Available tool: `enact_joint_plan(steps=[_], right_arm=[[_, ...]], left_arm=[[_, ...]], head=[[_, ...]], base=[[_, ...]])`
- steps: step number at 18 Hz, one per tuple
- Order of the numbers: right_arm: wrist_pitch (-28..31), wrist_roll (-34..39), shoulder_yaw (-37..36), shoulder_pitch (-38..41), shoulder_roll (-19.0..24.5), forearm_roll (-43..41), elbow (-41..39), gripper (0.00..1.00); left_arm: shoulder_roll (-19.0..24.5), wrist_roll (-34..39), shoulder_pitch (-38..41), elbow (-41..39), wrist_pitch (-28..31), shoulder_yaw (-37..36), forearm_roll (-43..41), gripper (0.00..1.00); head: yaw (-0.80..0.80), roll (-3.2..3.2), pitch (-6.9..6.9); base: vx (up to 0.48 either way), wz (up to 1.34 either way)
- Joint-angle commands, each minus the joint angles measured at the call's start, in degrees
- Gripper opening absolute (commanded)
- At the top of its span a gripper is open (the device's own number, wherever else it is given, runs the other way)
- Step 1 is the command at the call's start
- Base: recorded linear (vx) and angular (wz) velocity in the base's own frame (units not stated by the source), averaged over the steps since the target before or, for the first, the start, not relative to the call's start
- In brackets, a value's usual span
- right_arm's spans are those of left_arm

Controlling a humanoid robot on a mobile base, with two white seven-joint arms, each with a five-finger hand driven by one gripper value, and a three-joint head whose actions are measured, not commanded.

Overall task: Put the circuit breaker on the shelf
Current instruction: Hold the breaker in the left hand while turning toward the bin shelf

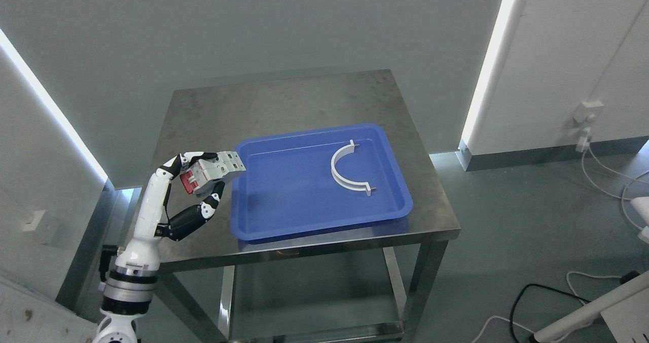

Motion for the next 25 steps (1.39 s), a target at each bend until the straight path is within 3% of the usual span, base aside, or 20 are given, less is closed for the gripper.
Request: enact_joint_plan(steps=[1,9,25], right_arm=[[-0.3,0.1,0.0,0.0,-1.0,0.0,0.0,1.00],[-0.3,0.1,0.0,0.0,-1.0,0.0,0.0,1.00],[-0.3,0.1,0.0,0.1,-1.0,0.0,0.0,1.00]], left_arm=[[0.3,0.7,2.3,-2.3,0.8,1.5,2.0,0.09],[0.3,0.6,2.4,-2.3,3.0,3.3,4.7,0.09],[0.3,-1.3,4.7,-2.3,0.9,2.1,7.7,0.09]], head=[[0.00,0.00,0.00],[0.00,0.00,0.00],[0.00,0.00,0.00]], base=[[-0.215,0.17],[-0.259,0.12],[-0.313,-0.05]])
